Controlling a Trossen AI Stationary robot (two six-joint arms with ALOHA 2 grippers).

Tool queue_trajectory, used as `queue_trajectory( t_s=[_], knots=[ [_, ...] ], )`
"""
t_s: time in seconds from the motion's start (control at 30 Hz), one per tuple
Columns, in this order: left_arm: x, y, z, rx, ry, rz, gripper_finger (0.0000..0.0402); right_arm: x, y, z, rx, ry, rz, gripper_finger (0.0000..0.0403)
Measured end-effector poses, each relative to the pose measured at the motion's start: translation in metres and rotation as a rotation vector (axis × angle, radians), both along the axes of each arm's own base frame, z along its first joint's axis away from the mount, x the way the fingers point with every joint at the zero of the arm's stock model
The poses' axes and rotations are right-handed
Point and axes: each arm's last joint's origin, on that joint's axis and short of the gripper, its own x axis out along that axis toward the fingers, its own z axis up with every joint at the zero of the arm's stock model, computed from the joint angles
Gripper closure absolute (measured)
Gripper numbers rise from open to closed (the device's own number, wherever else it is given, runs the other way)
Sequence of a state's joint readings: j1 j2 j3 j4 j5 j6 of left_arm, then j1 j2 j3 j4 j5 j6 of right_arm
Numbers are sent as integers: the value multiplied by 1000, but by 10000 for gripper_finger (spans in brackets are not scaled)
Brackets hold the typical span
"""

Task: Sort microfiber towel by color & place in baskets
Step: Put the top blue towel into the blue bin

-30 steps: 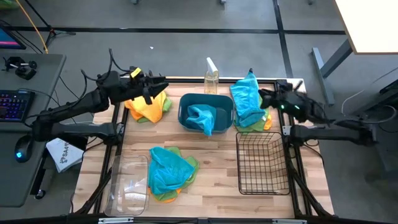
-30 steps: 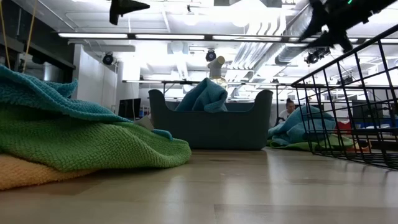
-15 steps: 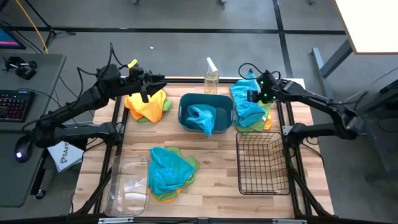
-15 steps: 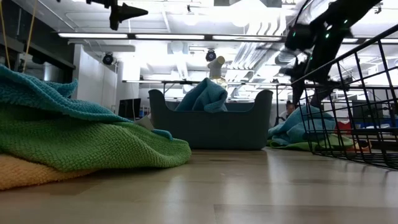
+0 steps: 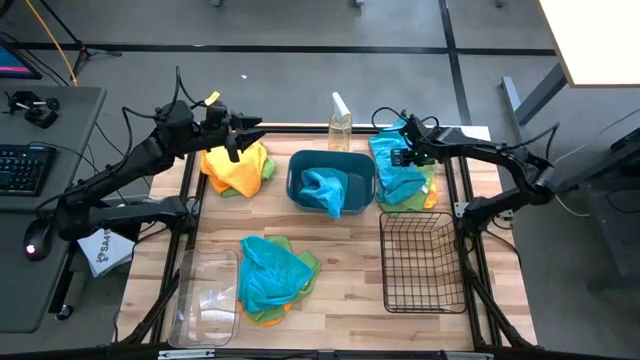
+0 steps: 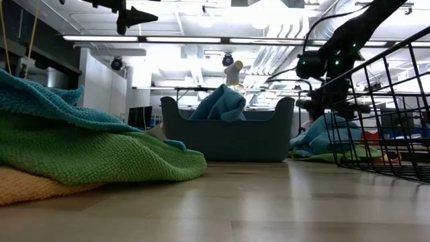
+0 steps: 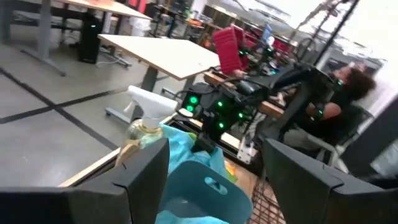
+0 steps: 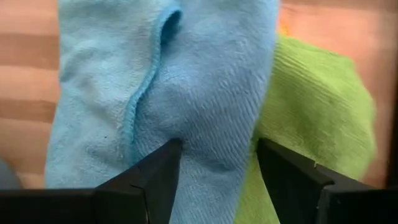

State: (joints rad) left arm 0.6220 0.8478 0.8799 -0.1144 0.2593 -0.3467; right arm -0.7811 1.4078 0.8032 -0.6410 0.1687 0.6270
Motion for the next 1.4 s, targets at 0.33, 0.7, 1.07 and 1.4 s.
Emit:
queue_trajectory(
  t_s=[0.33, 0.7, 1.07, 1.4],
  knots=[
    [1, 1, 8, -69, -114, 23, 157, -4, 9, 36, -80, -80, 214, 385],
    [0, 3, 15, -44, -186, 91, 157, -36, 68, 203, -583, -496, 472, 401],
    [-1, 4, 18, 29, -187, 115, 157, 42, 98, 240, -786, -1029, 704, 402],
    [-1, 4, 18, 66, -168, 116, 157, 129, 109, 179, -744, -791, 678, 403]
  ],
)
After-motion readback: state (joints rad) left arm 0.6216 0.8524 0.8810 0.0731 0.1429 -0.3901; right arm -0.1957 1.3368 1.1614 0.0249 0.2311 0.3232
